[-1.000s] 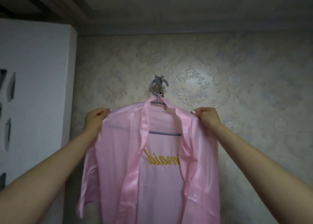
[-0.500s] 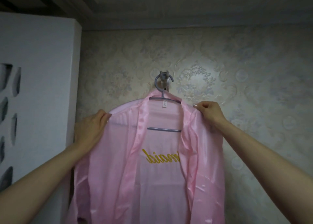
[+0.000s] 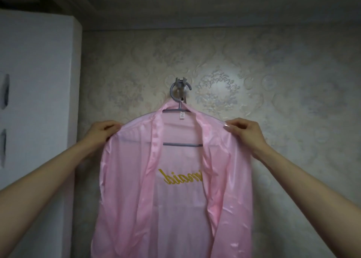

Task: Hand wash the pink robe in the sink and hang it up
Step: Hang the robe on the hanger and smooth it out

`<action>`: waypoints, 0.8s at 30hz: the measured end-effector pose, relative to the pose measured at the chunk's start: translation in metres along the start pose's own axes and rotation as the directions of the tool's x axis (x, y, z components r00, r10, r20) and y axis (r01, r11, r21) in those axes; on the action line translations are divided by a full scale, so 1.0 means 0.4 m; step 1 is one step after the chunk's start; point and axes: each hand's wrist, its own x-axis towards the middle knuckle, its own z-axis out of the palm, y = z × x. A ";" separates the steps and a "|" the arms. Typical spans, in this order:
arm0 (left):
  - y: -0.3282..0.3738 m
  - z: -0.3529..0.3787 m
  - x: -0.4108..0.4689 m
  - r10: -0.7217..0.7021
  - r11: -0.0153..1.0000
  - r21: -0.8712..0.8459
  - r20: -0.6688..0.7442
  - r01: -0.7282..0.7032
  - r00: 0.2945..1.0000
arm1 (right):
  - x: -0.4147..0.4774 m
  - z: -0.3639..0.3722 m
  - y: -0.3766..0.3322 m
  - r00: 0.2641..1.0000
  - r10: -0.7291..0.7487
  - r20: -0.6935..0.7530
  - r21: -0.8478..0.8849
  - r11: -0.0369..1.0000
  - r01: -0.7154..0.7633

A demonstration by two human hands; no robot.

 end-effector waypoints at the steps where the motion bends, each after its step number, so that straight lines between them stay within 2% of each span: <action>1: -0.002 0.001 -0.004 -0.041 0.998 -0.050 0.011 0.042 0.999 | 0.000 -0.010 -0.003 0.998 0.041 0.039 0.040 0.998 -0.042; 4: -0.003 -0.018 -0.024 -0.146 0.962 -0.214 0.121 0.169 0.982 | -0.005 -0.047 -0.009 0.965 0.152 0.214 0.094 0.980 -0.176; 6: -0.011 -0.036 -0.046 -0.174 0.949 -0.218 0.233 0.226 0.957 | -0.017 -0.069 0.003 0.938 0.209 0.275 0.042 0.972 -0.229; 8: -0.023 -0.045 -0.061 -0.183 0.968 -0.127 0.235 0.216 0.955 | -0.036 -0.080 0.019 0.962 0.189 0.198 -0.026 0.982 -0.188; 12: -0.032 -0.050 -0.070 -0.175 0.979 -0.106 -0.002 0.174 0.985 | -0.082 -0.072 0.071 1.000 -0.020 0.005 -0.193 0.981 0.020; 14: -0.035 -0.050 -0.069 -0.179 0.976 -0.127 -0.026 0.174 0.984 | -0.093 -0.074 0.094 0.995 -0.017 -0.103 -0.207 0.978 -0.004; 16: -0.034 -0.051 -0.067 -0.182 0.974 -0.142 -0.023 0.177 0.983 | -0.090 -0.082 0.098 0.985 0.039 -0.168 -0.125 0.990 -0.060; 20: -0.028 -0.054 -0.067 -0.183 0.977 -0.111 0.003 0.183 0.983 | -0.067 -0.095 0.086 0.969 0.222 -0.105 0.105 0.972 -0.211; 22: -0.024 -0.048 -0.072 -0.193 0.968 -0.152 0.062 0.200 0.979 | -0.057 -0.094 0.081 0.968 0.235 -0.088 0.069 0.971 -0.230; 24: -0.016 -0.032 -0.076 -0.191 0.964 -0.163 0.128 0.210 0.973 | -0.059 -0.085 0.063 0.980 0.187 -0.063 0.076 0.980 -0.182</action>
